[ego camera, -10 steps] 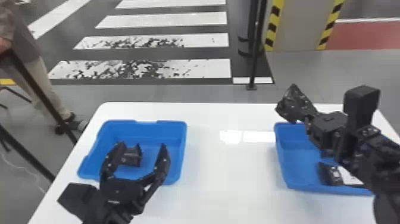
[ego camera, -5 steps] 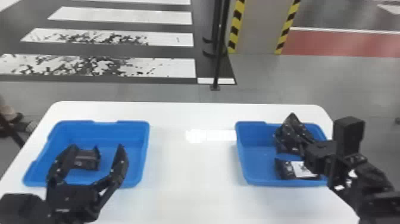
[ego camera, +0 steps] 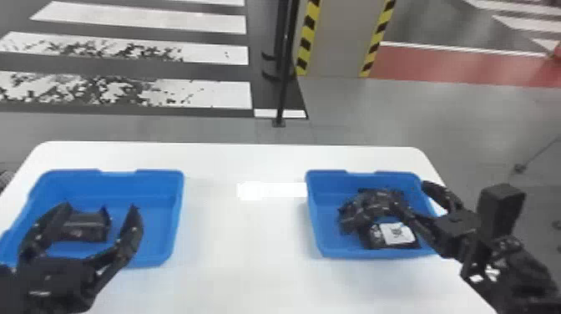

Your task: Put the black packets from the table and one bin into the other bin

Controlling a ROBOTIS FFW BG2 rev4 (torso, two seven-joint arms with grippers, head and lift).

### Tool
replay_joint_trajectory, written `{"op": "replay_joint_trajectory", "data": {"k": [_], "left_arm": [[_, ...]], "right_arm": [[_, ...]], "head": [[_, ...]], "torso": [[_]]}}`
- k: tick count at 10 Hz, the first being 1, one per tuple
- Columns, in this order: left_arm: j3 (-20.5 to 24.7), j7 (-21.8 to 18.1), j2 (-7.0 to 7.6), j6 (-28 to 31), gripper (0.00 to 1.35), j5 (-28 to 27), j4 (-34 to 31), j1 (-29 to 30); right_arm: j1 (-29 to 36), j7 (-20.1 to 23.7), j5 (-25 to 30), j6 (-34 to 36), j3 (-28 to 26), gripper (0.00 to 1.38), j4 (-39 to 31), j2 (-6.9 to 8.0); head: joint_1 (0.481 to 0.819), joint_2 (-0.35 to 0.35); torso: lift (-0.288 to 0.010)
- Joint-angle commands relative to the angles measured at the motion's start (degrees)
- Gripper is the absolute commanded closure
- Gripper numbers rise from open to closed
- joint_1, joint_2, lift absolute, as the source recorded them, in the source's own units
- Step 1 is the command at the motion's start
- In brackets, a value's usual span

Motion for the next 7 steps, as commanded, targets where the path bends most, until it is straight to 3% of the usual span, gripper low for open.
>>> {"op": "replay_joint_trajectory", "data": {"k": [1,3,4,5,7], "left_arm": [[4.6,-3.0,-0.81,8.0,0.12,-2.6,0.0,-2.8],[10.1,-9.8,-0.54,23.7,0.13,-12.2,0.0,-10.4],[10.9,-12.1,0.69,30.3,0.16,-18.6,0.0,-14.2],[11.1,-15.2,2.62,33.1,0.24,-23.2,2.0,-17.9],[9.3,-21.7,7.37,32.9,0.44,-28.6,8.0,-23.4]], "right_arm": [[3.6,-0.1,-0.4,-3.7,-1.4,0.2,-2.1,1.81],[6.4,-0.1,-1.6,-4.6,-1.3,0.2,-4.5,2.77],[7.1,0.2,-2.8,-4.9,-0.9,0.2,-5.2,2.77],[7.5,0.9,-4.1,-5.1,-0.5,0.2,-5.5,2.77],[8.2,1.6,-6.9,-5.1,0.6,0.2,-5.9,2.69]], "head": [[0.695,-0.148],[0.695,-0.106],[0.695,-0.066],[0.695,-0.042],[0.695,0.043]], "torso": [[-0.11],[-0.11],[-0.11],[-0.11],[-0.11]]}}
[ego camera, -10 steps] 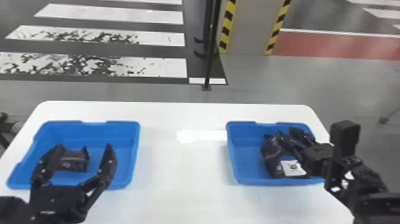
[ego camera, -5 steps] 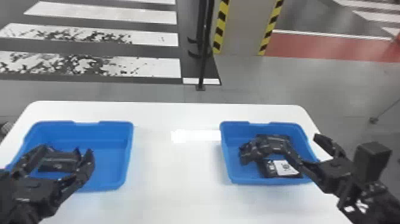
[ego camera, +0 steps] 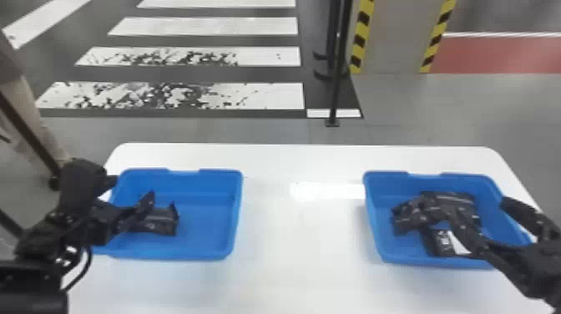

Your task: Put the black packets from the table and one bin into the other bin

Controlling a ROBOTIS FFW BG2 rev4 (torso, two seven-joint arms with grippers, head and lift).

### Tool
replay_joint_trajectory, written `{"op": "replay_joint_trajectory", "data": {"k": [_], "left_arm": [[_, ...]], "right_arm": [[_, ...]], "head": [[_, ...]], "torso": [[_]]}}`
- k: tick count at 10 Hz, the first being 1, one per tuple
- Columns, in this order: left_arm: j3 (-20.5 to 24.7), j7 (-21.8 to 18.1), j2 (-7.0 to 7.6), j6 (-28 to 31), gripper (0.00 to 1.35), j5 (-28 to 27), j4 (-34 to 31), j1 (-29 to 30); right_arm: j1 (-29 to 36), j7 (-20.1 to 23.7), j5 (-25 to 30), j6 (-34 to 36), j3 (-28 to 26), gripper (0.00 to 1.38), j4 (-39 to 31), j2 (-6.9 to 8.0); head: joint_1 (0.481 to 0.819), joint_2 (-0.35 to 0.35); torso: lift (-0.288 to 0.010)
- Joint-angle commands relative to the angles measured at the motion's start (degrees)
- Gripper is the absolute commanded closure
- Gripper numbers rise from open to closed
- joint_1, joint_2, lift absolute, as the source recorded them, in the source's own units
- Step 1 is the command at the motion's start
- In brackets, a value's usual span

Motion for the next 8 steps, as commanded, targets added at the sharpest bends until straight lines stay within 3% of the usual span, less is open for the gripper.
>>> {"op": "replay_joint_trajectory", "data": {"k": [1,4,6,8], "left_arm": [[-3.6,-2.5,3.44,0.2,0.46,-1.8,3.8,-2.9],[-17.0,-6.0,8.18,2.0,0.46,-1.1,8.6,-6.1],[-18.3,-7.3,9.59,3.1,0.46,-2.1,9.7,-6.0],[-17.3,-7.6,10.38,4.1,0.46,-4.8,9.7,-5.7]], "right_arm": [[0.3,0.2,-1.5,0.0,0.7,0.2,0.4,-0.13],[0.6,0.8,-4.5,0.0,2.5,0.2,1.4,-0.83],[0.9,1.3,-6.2,0.0,3.2,0.2,2.2,-1.18],[1.0,1.6,-7.1,0.6,3.5,0.2,2.9,-1.36]], "head": [[0.695,0.062],[0.695,0.019],[0.695,-0.023],[0.695,-0.013]], "torso": [[-0.11],[-0.11],[-0.11],[-0.11]]}}
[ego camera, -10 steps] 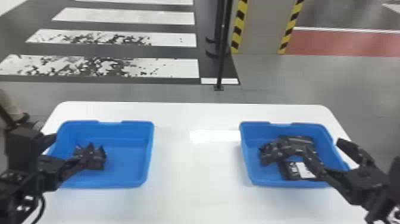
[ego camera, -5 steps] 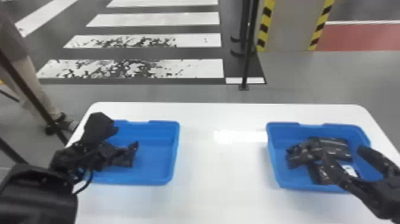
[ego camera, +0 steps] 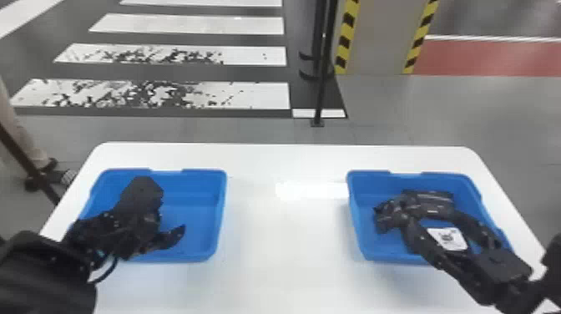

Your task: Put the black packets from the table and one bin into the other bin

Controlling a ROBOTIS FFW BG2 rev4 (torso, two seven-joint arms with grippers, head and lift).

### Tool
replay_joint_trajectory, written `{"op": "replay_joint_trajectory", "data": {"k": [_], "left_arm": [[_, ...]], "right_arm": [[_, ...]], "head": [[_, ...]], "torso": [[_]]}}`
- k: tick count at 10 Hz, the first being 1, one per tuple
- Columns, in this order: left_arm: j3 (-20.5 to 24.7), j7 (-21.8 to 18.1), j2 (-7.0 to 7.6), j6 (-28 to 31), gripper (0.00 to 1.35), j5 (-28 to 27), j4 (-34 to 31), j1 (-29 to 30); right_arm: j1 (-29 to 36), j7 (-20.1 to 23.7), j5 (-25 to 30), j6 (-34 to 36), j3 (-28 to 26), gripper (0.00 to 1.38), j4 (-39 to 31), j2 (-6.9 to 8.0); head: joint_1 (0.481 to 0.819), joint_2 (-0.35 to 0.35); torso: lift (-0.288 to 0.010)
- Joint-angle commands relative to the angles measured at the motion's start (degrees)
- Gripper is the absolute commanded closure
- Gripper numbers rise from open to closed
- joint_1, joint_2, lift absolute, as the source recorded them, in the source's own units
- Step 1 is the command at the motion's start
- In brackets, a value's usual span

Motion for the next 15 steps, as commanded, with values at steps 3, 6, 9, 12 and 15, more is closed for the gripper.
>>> {"op": "replay_joint_trajectory", "data": {"k": [3,6,9,12,15], "left_arm": [[2.0,-0.3,1.22,0.9,0.46,-4.5,0.0,0.2],[-1.0,-0.3,2.54,1.2,0.46,-9.5,3.8,-2.9],[-3.2,-0.8,3.77,4.0,0.45,-9.8,9.7,-5.6],[-3.2,-1.4,3.77,6.8,0.79,-9.8,14.6,-6.4],[-1.3,-0.8,2.89,6.5,1.21,-7.0,14.4,-6.4]], "right_arm": [[0.1,0.4,-1.2,1.1,1.4,0.2,0.9,-0.47],[0.0,0.8,-2.5,1.2,2.2,0.2,1.1,-0.55],[0.0,1.4,-4.8,1.2,2.9,0.2,1.7,-0.64],[0.6,1.9,-7.8,0.7,3.3,0.2,2.7,-0.64],[0.6,2.2,-9.1,0.2,3.6,0.2,3.5,-0.64]], "head": [[0.695,0.041],[0.695,0.085],[0.695,0.114],[0.695,0.163],[0.695,0.19]], "torso": [[-0.11],[-0.11],[-0.11],[-0.11],[-0.11]]}}
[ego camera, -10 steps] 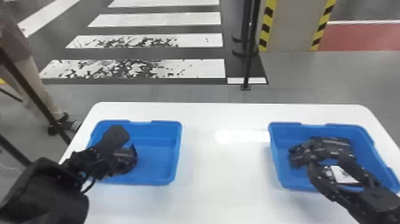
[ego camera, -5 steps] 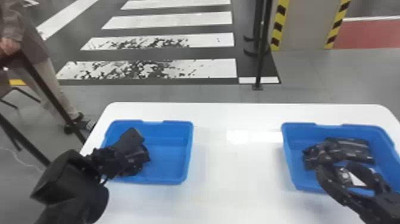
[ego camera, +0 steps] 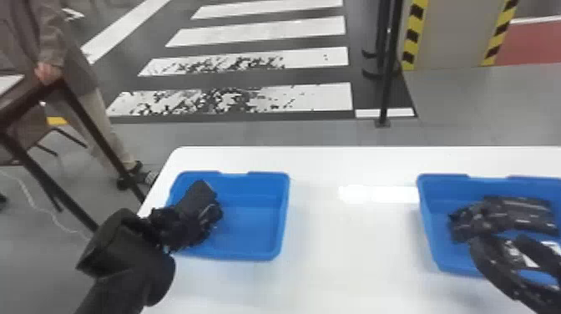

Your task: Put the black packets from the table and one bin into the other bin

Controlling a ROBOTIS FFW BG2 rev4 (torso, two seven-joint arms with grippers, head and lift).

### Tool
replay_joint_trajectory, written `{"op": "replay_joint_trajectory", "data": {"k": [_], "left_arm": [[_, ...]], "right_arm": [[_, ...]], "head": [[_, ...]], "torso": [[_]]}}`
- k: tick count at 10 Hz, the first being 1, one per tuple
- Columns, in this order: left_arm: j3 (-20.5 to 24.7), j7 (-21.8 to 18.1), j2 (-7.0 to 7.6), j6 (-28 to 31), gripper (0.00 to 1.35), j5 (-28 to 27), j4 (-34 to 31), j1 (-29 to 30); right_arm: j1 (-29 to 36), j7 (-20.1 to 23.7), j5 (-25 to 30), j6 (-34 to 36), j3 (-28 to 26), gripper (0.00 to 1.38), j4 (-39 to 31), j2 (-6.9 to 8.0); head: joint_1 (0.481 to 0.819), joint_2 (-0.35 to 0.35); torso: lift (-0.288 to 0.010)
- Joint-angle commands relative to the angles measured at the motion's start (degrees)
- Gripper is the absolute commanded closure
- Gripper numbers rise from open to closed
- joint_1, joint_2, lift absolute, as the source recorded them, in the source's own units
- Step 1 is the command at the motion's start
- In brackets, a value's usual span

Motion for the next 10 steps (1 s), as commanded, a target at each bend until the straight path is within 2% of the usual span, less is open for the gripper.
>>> {"op": "replay_joint_trajectory", "data": {"k": [1,5,6,8,10], "left_arm": [[1.3,0.0,-0.65,-0.8,1.21,1.0,-2.0,0.2],[10.7,1.4,-3.55,1.5,1.21,6.0,-23.2,6.8],[12.8,1.4,-4.34,1.6,1.21,8.2,-26.0,8.4],[17.0,1.8,-6.98,-0.2,1.21,15.2,-31.7,12.9],[17.4,2.1,-9.88,-4.0,1.21,25.1,-33.2,15.5]], "right_arm": [[0.0,0.0,-0.2,-0.1,0.3,0.2,0.0,0.0],[-0.4,0.0,-0.2,-1.0,0.6,0.2,-0.6,-0.09],[-1.1,0.0,-0.3,0.0,1.7,0.2,-2.0,-0.35],[-3.9,0.0,-2.9,4.4,5.1,0.2,-6.9,-1.49],[-9.0,0.0,-5.6,8.9,9.3,0.2,-11.5,-2.81]], "head": [[0.695,0.187],[0.695,0.158],[0.695,0.158],[0.695,0.172],[0.695,0.206]], "torso": [[-0.11],[-0.11],[-0.11],[-0.11],[-0.11]]}}
